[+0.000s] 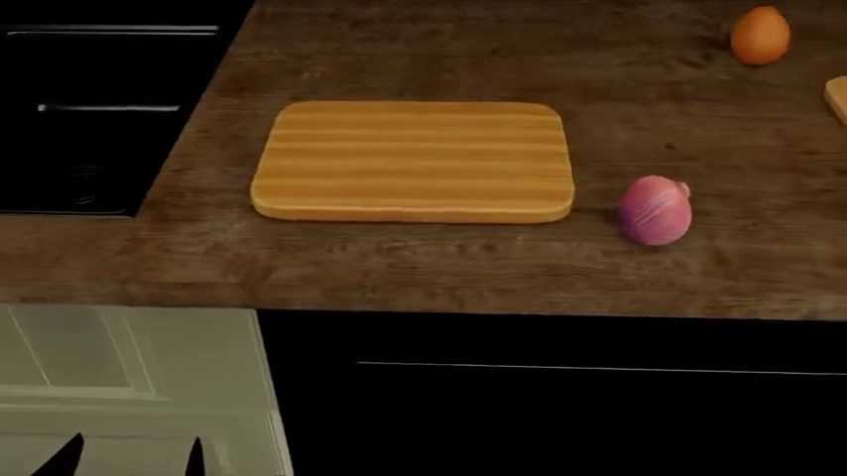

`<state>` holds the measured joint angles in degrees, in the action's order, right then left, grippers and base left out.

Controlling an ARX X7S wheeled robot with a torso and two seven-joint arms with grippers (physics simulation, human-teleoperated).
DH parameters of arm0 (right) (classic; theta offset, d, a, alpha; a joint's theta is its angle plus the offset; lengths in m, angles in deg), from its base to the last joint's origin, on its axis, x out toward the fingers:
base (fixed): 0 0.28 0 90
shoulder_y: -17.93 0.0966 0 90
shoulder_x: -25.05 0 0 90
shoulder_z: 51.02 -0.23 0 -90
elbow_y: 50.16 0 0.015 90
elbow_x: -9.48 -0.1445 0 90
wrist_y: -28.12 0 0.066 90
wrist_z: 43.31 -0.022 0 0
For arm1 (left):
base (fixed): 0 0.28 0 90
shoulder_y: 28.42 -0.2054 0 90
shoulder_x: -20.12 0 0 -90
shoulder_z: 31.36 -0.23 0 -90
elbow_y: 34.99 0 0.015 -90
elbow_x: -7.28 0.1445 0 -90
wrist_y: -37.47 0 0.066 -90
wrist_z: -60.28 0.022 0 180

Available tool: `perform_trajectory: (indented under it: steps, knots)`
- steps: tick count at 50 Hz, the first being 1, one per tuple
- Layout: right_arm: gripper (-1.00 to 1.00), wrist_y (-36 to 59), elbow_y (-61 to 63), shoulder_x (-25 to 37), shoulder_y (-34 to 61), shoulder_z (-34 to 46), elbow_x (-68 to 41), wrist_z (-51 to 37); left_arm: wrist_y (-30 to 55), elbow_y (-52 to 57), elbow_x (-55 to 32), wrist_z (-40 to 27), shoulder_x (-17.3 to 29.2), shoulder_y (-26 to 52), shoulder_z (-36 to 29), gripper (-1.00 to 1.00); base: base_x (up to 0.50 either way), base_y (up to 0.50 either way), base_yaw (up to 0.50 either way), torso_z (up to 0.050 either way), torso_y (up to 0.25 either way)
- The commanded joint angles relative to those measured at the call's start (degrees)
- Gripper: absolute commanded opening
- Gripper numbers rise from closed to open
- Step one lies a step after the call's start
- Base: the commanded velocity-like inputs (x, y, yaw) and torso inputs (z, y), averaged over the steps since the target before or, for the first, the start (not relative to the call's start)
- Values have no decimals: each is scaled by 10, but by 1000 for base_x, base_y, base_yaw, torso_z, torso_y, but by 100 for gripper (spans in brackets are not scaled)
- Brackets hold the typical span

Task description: Place the onion and the orange on separate cutting boards.

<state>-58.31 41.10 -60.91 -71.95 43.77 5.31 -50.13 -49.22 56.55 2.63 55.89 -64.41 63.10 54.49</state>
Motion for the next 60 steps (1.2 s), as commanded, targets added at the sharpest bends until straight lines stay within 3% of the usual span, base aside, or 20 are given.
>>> perform_trajectory:
  steps: [1, 48, 60]
  knots:
    - [100, 3, 1, 8, 1, 9, -8, -11, 3, 4, -8, -8, 9, 1, -8, 100, 0, -500, 0, 0, 0]
    - [100, -4, -1, 35, 5, 42, -29, -35, -12, 6, -24, -33, 28, -1, -31, 100, 0, -500, 0, 0, 0]
    - [100, 1, 1, 42, 6, 50, -23, -44, -5, 16, -37, -42, 34, 3, -24, 100, 0, 0, 0, 34, 0]
